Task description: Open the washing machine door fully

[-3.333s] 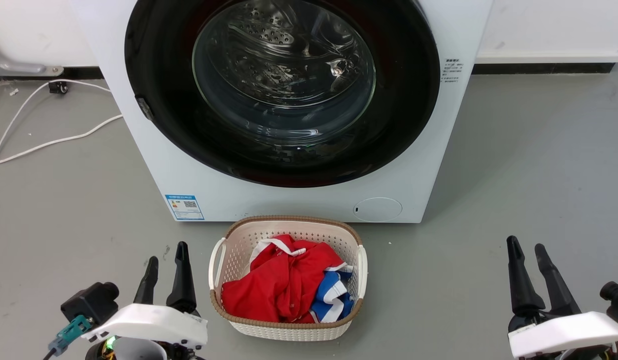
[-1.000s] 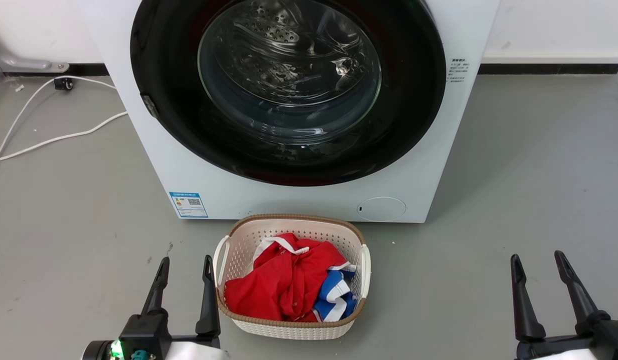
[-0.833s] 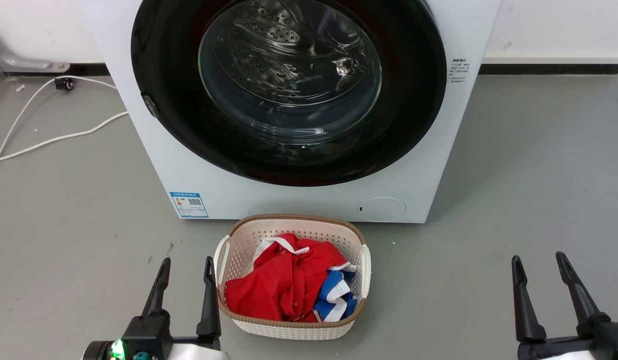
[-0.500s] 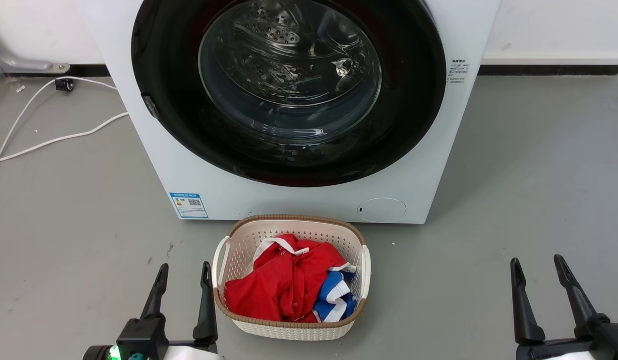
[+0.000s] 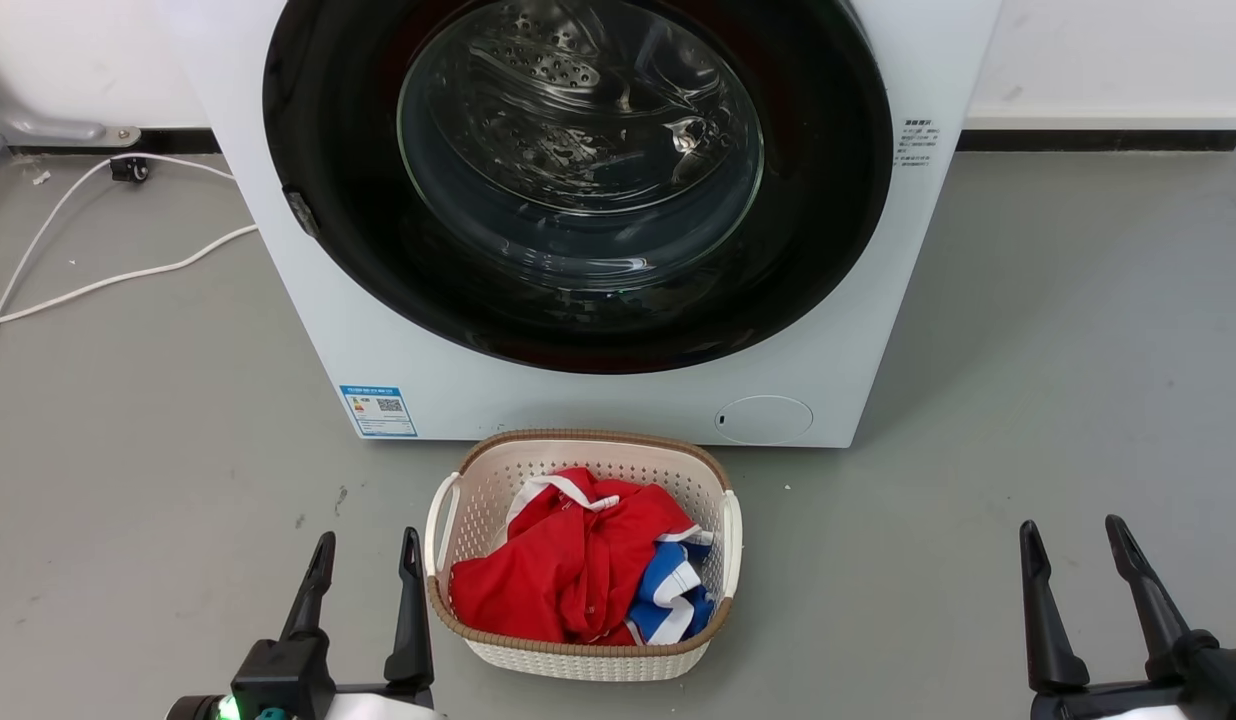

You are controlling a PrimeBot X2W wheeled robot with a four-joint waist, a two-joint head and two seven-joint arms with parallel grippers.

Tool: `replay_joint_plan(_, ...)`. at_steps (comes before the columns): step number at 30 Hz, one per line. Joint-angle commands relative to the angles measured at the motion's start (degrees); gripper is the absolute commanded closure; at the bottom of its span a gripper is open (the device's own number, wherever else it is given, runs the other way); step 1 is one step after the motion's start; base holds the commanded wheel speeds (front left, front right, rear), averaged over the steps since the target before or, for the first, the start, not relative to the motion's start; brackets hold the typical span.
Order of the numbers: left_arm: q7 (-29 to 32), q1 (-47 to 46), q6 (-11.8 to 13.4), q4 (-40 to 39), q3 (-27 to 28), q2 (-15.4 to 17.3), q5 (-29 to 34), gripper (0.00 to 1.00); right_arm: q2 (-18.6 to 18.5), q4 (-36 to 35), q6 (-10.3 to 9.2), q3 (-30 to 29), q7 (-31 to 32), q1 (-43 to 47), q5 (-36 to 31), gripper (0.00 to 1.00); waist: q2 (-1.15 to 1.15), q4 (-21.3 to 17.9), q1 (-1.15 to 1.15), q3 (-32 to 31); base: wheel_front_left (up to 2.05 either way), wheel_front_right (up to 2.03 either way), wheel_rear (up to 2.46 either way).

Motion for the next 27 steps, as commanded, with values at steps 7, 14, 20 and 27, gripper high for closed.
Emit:
replay_joint_plan(7,-0.2,0.1,0.5,0.0,0.0,-0.1,0.2,0.00,-0.1,0.6,0.00,0.5,-0.1,0.5,0.6,1.00,0.00,0.0,0.00,-0.1,0.00,0.00,0.00)
replay_joint_plan(14,-0.2,0.4,0.9,-0.1,-0.1,-0.1,0.2,0.00,-0.1,1.7,0.00,-2.0,-0.1,-0.5,17.0,1.00,0.00,-0.1,0.00,-0.2,0.00,0.00,0.00)
replay_joint_plan(20,-0.2,0.4,0.8,0.0,0.2,0.0,0.1,0.00,-0.1,2.9,0.00,-4.8,-0.1,-1.7,39.2,1.00,0.00,-0.1,0.00,-0.2,0.00,0.00,0.00)
replay_joint_plan(27,-0.2,0.7,0.5,0.1,0.4,-0.1,0.2,0.00,-0.2,3.2,0.01,-2.5,-0.1,-0.9,64.2,1.00,0.00,-0.2,0.00,-0.3,0.00,0.00,0.00)
